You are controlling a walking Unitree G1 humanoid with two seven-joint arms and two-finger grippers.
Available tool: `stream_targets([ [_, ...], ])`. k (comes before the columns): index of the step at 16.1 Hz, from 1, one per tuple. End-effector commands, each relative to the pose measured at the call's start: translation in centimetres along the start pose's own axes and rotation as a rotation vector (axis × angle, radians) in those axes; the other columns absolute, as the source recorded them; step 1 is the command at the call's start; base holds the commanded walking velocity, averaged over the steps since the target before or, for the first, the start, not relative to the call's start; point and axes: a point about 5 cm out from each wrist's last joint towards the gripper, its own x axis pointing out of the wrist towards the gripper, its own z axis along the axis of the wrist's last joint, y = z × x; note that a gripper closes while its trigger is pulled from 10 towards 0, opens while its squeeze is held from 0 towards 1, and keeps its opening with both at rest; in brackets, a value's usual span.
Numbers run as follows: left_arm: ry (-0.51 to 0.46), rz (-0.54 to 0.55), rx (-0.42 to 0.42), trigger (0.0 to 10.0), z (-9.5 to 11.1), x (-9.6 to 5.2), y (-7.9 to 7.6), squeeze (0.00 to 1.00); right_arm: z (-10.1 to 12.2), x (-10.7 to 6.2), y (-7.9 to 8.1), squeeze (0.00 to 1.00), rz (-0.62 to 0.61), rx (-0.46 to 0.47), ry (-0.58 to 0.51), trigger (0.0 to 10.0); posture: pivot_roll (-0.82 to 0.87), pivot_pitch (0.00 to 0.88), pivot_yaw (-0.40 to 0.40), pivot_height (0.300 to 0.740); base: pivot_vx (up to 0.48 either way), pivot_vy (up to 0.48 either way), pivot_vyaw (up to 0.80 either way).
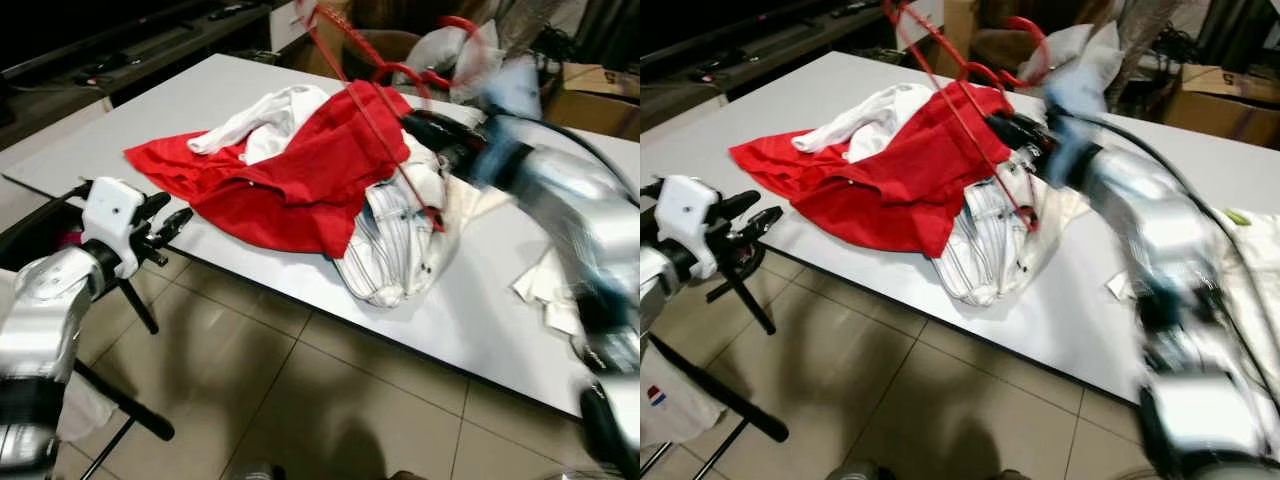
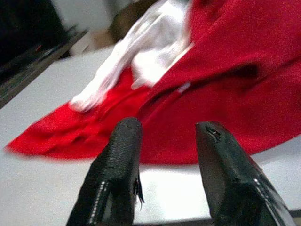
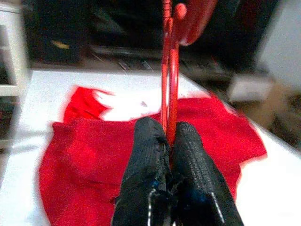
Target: Hang hanger
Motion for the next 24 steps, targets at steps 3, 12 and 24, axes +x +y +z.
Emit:
stream_targets([
  [3,-0.079,-0.025,-0.068,10.0,2.1,0.5,-2.4,1.00,-5.2,2.3,-0.5,0.00,-0.173,0.230,0.200,10.0,-0.03,0.000,0.043,0.740,0.000,0.000,0.00],
  [12,-0.048,0.013,-0.156,10.0,3.2,0.4,-7.0,0.00,-4.6,1.8,-2.8,0.00,-0.248,0.378,0.010,10.0,0.00,0.000,0.039,0.740,0.000,0.000,0.00],
  [24,-0.062,0.281,-0.239,10.0,3.0,-0.4,-11.5,0.00,-3.5,-9.2,4.8,0.00,-0.333,-0.275,0.063,10.0,-0.10,0.000,0.010,0.740,0.000,0.000,-0.49],
])
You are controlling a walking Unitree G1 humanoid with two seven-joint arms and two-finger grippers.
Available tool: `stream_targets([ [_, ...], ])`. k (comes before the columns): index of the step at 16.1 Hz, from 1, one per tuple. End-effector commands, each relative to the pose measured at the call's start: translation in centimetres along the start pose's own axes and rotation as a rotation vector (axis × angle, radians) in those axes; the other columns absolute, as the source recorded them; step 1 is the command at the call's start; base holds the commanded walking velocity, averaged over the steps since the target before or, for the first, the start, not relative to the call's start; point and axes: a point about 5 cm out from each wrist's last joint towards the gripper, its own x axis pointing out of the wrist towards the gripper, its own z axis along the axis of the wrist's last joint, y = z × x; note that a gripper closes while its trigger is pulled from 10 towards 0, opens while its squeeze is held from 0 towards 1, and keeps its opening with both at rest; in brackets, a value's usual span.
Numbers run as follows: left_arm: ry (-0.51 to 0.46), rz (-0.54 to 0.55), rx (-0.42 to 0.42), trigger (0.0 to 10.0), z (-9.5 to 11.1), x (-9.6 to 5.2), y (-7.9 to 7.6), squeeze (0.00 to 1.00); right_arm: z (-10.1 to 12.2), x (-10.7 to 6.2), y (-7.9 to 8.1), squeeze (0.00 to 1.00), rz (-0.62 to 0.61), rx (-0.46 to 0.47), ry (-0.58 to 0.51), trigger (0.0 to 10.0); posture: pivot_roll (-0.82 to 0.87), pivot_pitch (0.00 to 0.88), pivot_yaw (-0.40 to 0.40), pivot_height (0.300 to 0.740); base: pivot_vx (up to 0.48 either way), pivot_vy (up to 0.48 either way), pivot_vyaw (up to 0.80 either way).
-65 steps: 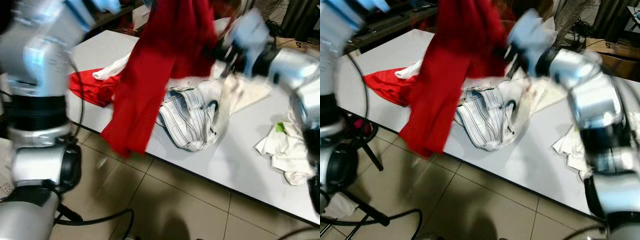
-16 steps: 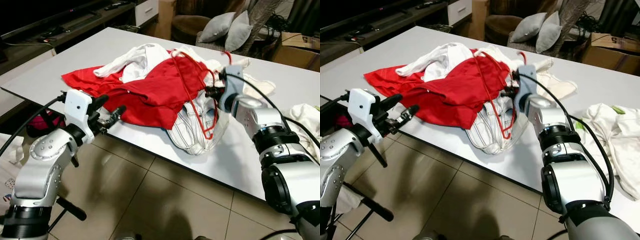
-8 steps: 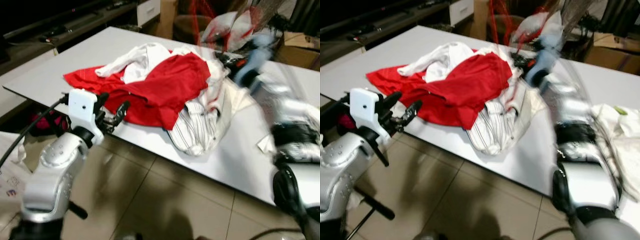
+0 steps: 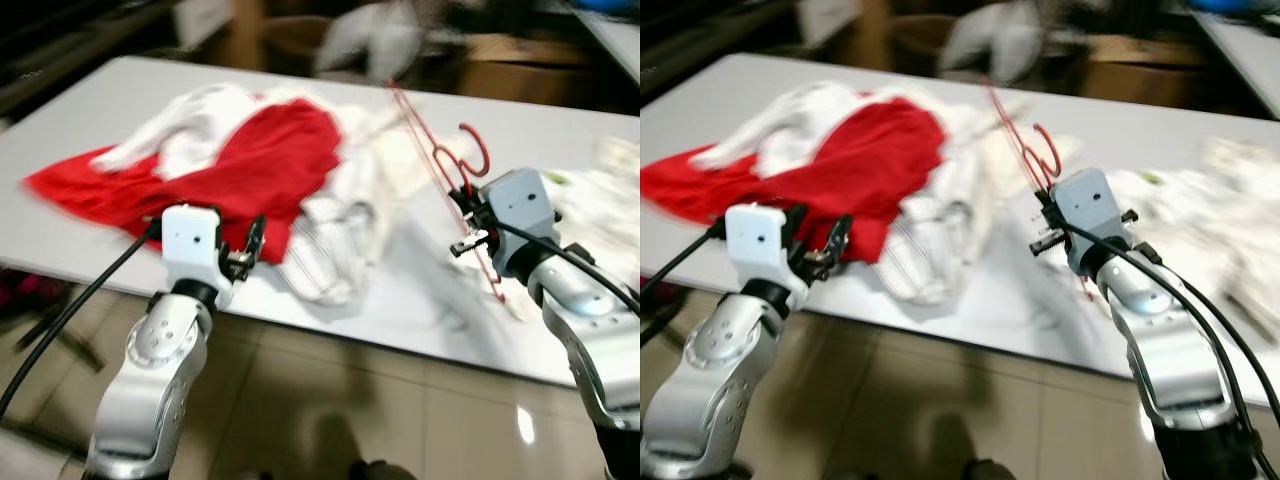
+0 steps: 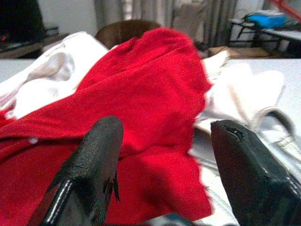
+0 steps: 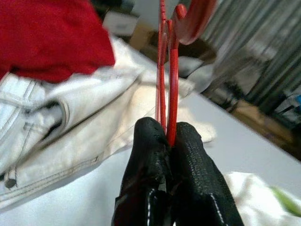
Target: Hang hanger
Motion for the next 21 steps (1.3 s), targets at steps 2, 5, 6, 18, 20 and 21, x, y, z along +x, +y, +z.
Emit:
stream_targets([
  [2,-0.032,-0.012,-0.002,10.0,0.3,-1.3,-0.4,0.00,0.3,-1.3,1.3,0.00,0.003,0.176,-0.011,10.0,-0.10,0.000,-0.011,0.740,0.000,0.000,-0.78],
  [5,-0.016,0.031,-0.005,10.0,-0.2,-1.6,-0.3,0.00,-1.1,-1.7,2.4,0.00,-0.033,0.315,0.036,10.0,-0.11,0.000,-0.009,0.740,0.000,0.000,-0.78],
  [6,-0.005,0.043,-0.007,10.0,-0.4,-1.7,-0.2,0.00,-1.1,-1.7,2.6,0.00,-0.045,0.313,0.039,10.0,-0.11,0.000,-0.009,0.740,0.000,0.000,-0.78],
  [18,0.005,-0.023,0.018,10.0,-0.7,-1.0,-2.1,0.00,-2.3,-2.6,3.3,0.00,-0.045,0.288,0.106,10.0,-0.10,0.000,0.002,0.740,0.000,-0.220,-0.75],
  [20,0.011,-0.040,0.014,10.0,-1.0,-0.5,-2.1,0.00,-2.5,-3.3,3.5,0.00,-0.032,0.266,0.115,10.0,-0.15,0.000,0.032,0.740,0.000,-0.339,-0.76],
  [21,0.004,-0.050,0.005,10.0,-1.0,-0.4,-2.2,0.00,-2.7,-3.8,3.4,0.00,-0.033,0.268,0.128,10.0,-0.15,0.000,0.033,0.740,0.000,-0.289,-0.53],
])
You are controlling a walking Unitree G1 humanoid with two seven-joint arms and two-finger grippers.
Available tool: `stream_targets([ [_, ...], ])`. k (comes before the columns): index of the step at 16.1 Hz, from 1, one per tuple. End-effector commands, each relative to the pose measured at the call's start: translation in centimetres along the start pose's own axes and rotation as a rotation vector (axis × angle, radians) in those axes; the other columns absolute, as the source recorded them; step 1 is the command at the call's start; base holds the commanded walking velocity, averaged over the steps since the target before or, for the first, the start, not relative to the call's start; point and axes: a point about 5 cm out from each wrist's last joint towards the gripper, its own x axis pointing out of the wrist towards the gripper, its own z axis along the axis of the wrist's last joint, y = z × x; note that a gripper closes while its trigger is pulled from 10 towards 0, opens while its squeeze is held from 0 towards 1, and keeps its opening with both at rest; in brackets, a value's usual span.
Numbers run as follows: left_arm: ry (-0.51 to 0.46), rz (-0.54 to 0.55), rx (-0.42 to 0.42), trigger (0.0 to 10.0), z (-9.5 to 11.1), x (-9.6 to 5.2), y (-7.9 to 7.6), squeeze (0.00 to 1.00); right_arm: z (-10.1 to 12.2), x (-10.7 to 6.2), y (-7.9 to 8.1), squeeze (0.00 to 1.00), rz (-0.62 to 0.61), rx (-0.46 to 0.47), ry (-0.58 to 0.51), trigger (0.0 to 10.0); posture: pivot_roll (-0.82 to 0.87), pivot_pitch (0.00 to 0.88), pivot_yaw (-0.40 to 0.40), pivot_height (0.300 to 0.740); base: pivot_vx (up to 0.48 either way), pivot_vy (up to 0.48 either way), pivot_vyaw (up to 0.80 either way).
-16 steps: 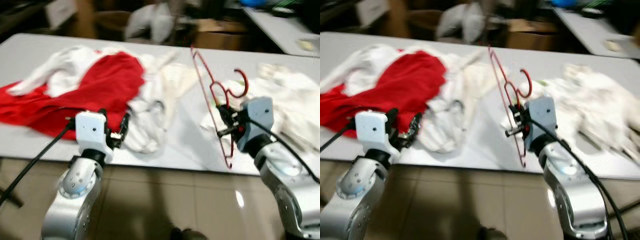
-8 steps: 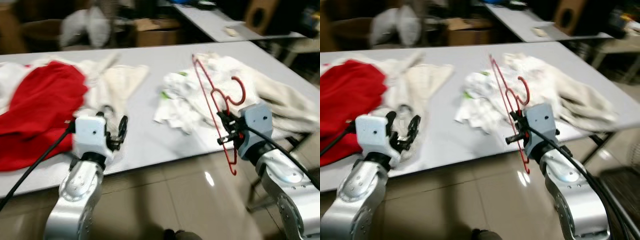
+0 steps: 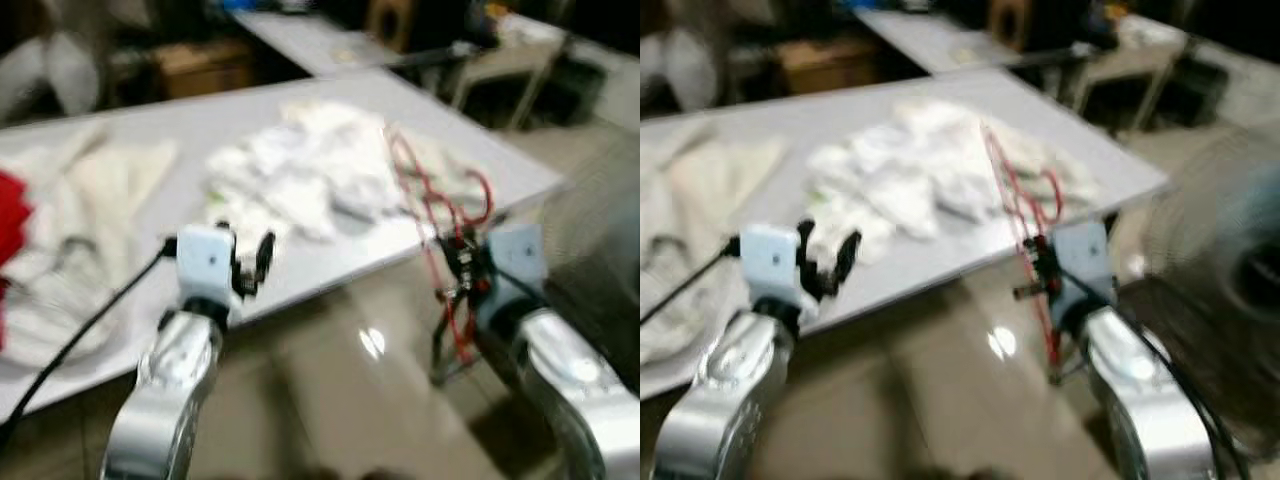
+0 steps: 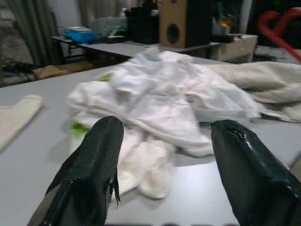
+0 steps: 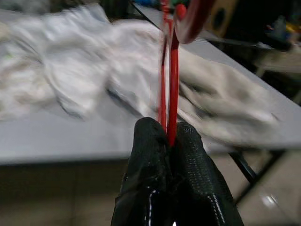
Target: Hang hanger
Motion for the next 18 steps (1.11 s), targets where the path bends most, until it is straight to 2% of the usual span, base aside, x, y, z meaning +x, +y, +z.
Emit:
stream_targets([
  [1,-0.002,-0.019,-0.017,10.0,0.0,0.2,-0.4,0.00,0.1,-0.5,-0.7,0.00,-0.021,-0.024,0.002,10.0,-0.15,0.000,0.031,0.740,0.000,0.000,0.00],
  [2,-0.016,0.003,-0.012,10.0,0.2,0.1,-0.2,0.00,-0.6,-0.8,-1.0,0.00,-0.034,-0.043,0.028,10.0,-0.15,0.000,0.028,0.740,0.000,0.000,0.00],
  [5,0.007,0.033,0.009,10.0,-0.2,-0.4,0.6,0.00,-1.2,-0.5,-0.3,0.00,0.004,-0.018,0.009,10.0,-0.13,0.000,0.014,0.740,0.000,0.000,0.00],
  [6,0.018,0.037,-0.018,10.0,-0.4,-0.8,0.8,0.37,-1.3,-0.2,0.1,0.00,0.013,0.021,-0.012,10.0,-0.11,0.000,0.006,0.740,0.000,0.000,0.00],
  [7,0.019,0.039,-0.019,10.0,-0.3,-0.9,0.9,0.89,-1.1,-0.1,0.1,0.00,0.011,0.053,-0.024,10.0,-0.10,0.000,0.005,0.740,0.259,0.000,0.00],
  [8,0.016,0.035,-0.028,10.0,-0.3,-1.0,0.9,1.00,-0.9,0.0,0.1,0.00,0.006,0.063,-0.036,10.0,-0.10,0.000,0.004,0.740,0.262,0.000,0.00],
  [13,0.004,0.061,-0.006,10.0,-0.2,-0.9,1.7,1.00,-0.8,0.0,-0.3,0.00,0.008,0.094,-0.062,10.0,-0.10,0.000,0.022,0.740,0.275,0.000,0.00],
  [18,0.005,0.107,-0.015,10.0,-0.3,-0.9,3.3,1.00,-1.1,-0.3,0.1,0.00,0.099,0.119,-0.045,10.0,-0.11,0.000,0.032,0.740,0.276,0.000,0.00],
])
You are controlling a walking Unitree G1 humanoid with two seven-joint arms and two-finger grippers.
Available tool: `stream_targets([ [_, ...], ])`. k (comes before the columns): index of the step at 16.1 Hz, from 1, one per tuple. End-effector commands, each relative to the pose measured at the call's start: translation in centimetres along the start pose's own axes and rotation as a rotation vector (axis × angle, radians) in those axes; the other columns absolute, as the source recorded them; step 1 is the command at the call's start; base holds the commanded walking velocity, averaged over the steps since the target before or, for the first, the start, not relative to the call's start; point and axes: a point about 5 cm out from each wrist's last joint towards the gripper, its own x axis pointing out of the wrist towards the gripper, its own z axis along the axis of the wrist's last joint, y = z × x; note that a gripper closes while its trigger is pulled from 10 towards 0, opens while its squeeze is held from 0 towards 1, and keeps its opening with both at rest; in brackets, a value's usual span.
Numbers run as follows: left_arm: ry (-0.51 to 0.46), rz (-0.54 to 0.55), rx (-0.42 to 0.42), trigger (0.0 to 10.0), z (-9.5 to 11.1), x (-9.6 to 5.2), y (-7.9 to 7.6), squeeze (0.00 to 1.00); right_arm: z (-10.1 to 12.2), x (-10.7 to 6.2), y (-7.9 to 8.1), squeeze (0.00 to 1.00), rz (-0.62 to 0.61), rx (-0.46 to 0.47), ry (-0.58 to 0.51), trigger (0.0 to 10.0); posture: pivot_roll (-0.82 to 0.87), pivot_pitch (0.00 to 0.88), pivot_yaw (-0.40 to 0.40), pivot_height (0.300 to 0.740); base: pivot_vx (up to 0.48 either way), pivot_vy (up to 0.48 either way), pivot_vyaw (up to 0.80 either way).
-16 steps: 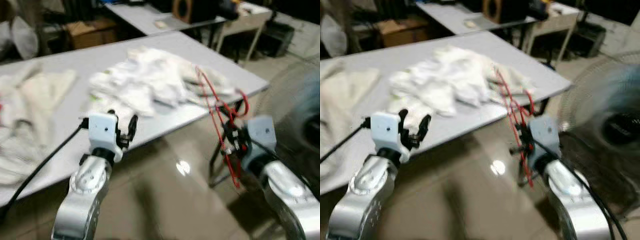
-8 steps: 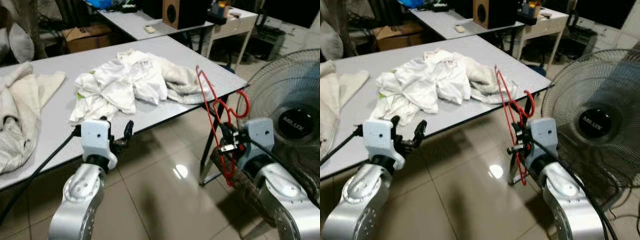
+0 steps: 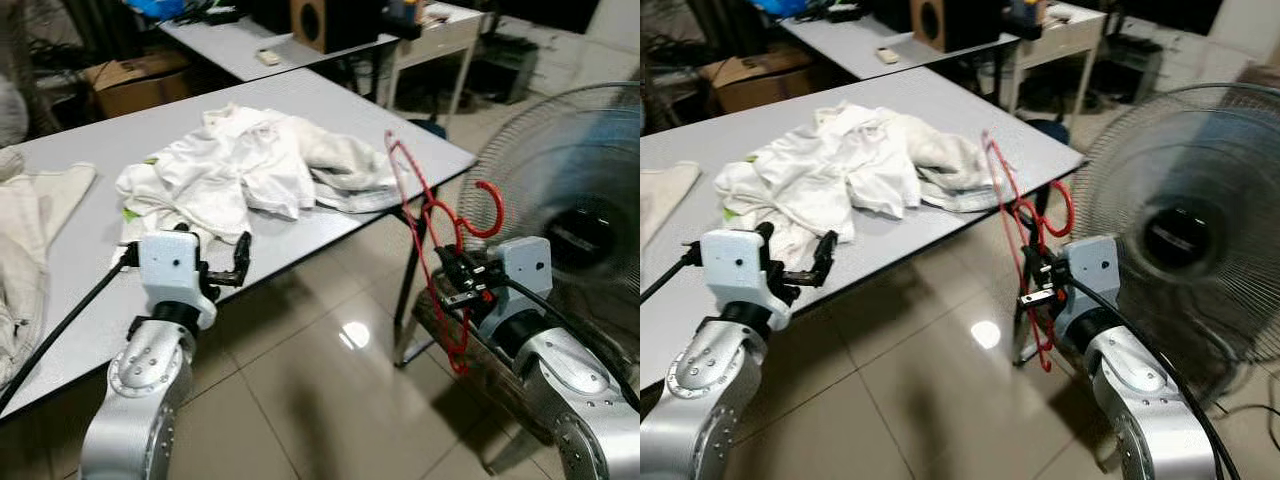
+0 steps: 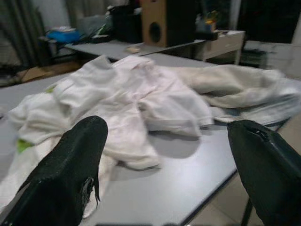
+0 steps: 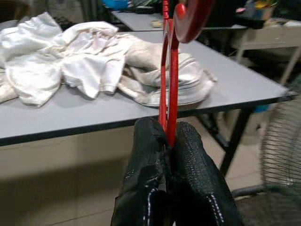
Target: Hang hanger
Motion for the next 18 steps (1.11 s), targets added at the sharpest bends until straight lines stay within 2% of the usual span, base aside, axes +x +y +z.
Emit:
stream_targets([
  [1,-0.008,0.006,0.006,10.0,0.2,0.0,0.4,1.00,0.2,-0.4,0.1,0.00,0.021,0.007,-0.004,10.0,-0.11,0.000,0.026,0.740,0.277,0.000,0.00],
  [3,0.012,0.003,0.015,10.0,-0.3,-0.4,0.7,1.00,-0.2,-0.6,0.1,0.00,0.013,0.027,0.006,10.0,-0.13,0.001,0.023,0.740,0.276,0.000,0.00],
  [5,0.022,-0.012,0.017,10.0,-0.7,-0.7,0.4,1.00,-0.2,-1.1,0.5,0.00,0.048,-0.038,0.015,10.0,-0.15,0.000,0.032,0.740,0.277,0.000,0.00],
  [7,0.022,-0.022,0.011,10.0,-0.8,-0.6,0.2,1.00,-0.2,-1.2,0.5,0.00,0.056,-0.052,0.024,10.0,-0.16,0.000,0.037,0.740,0.277,0.000,0.80],
  [8,0.026,-0.031,0.000,10.0,-1.1,-0.5,-0.3,1.00,-0.2,-1.2,0.2,0.00,0.061,-0.068,0.024,10.0,-0.19,0.000,0.036,0.740,0.277,0.000,0.80],
  [10,0.035,-0.084,-0.021,10.0,-1.8,0.0,-2.4,1.00,1.1,-2.0,-1.3,0.00,-0.002,-0.019,-0.022,10.0,-0.22,0.000,0.040,0.740,0.319,0.000,0.00],
  [12,0.034,-0.126,-0.026,10.0,-1.8,0.3,-2.9,1.00,1.1,-2.8,-1.0,0.00,-0.025,-0.034,-0.017,10.0,-0.25,0.000,0.070,0.740,0.345,0.000,0.00],
  [15,0.032,-0.143,-0.032,10.0,-1.9,0.8,-2.5,1.00,0.6,-3.3,-0.1,0.00,-0.027,-0.029,-0.018,10.0,-0.26,0.000,0.075,0.740,0.370,0.000,0.00],
  [17,0.021,-0.118,-0.043,10.0,-1.9,1.2,-1.6,1.00,0.3,-2.3,0.3,0.00,-0.002,-0.034,-0.015,10.0,-0.27,0.000,0.102,0.740,0.373,0.000,0.00],
  [18,0.029,-0.108,-0.032,10.0,-2.2,1.4,-1.3,1.00,0.4,-2.1,0.0,0.00,-0.002,-0.042,-0.017,10.0,-0.27,0.000,0.110,0.740,0.371,0.000,0.00],
])
